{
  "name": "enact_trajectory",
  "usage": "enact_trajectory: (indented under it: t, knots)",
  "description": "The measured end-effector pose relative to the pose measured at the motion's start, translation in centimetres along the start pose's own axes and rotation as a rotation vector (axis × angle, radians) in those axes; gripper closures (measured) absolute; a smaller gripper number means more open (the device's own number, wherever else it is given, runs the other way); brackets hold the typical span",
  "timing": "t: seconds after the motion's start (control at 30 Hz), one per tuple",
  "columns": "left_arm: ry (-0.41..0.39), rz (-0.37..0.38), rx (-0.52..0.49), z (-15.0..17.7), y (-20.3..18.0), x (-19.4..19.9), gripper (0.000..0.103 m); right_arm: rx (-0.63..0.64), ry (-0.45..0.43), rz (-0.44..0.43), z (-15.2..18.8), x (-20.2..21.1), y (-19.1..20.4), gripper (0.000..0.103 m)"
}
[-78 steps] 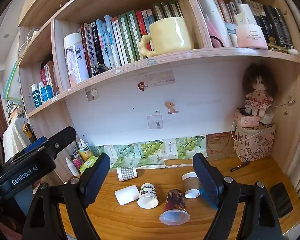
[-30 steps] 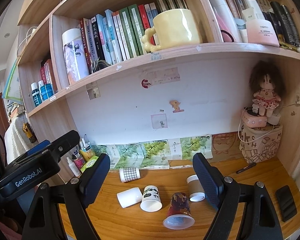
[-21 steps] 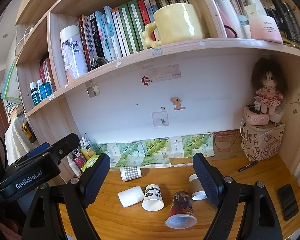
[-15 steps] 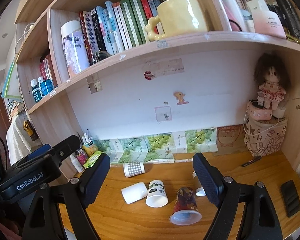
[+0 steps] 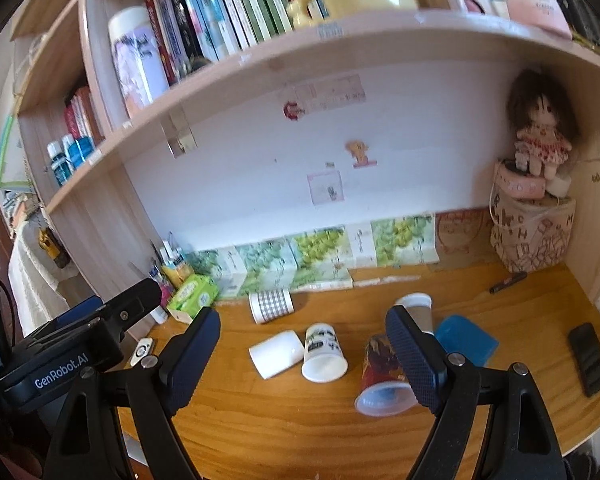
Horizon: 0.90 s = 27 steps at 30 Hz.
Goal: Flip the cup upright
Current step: 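Move the left tool down toward the plain white cup lying sideways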
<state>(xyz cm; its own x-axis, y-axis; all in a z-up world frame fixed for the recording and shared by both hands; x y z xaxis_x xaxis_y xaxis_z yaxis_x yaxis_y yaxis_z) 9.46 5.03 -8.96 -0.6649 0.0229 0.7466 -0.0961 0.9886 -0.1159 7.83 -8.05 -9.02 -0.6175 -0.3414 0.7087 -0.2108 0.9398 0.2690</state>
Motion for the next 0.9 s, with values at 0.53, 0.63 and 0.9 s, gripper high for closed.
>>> enact_trajectory:
  t: [0.53, 0.63, 0.9]
  knots:
    - [0.384, 0.018, -0.051, 0.7, 1.8, -11.6, 0.001, -0.162, 0.268, 0.058, 0.8, -9.5, -0.7, 0.018]
    - [0.443, 0.013, -0.087, 0.5, 1.7, -13.8, 0.001, -0.197, 0.343, 0.055, 1.1, -11.8, -1.3, 0.018]
    - [0.608, 0.032, -0.222, 0.4, 1.1, -19.7, 0.001, -0.313, 0.513, 0.028, 2.5, -16.7, -2.7, 0.018]
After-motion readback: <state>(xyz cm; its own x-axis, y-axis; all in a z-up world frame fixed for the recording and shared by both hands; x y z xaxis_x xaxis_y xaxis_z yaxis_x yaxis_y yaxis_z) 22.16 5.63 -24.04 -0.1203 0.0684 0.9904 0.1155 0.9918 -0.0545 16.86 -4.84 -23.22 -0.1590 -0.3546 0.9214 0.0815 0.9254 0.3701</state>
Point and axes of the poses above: each gripper's, at about its wrist camera, not at the fingertips, and x roughly against the way its jaws point, y to its left, z to its underside, the point moved 8 cm from there along -x, roughly the way its jaws point, and after that the axes turned 15 degrees about y, right-handed, at the moved point
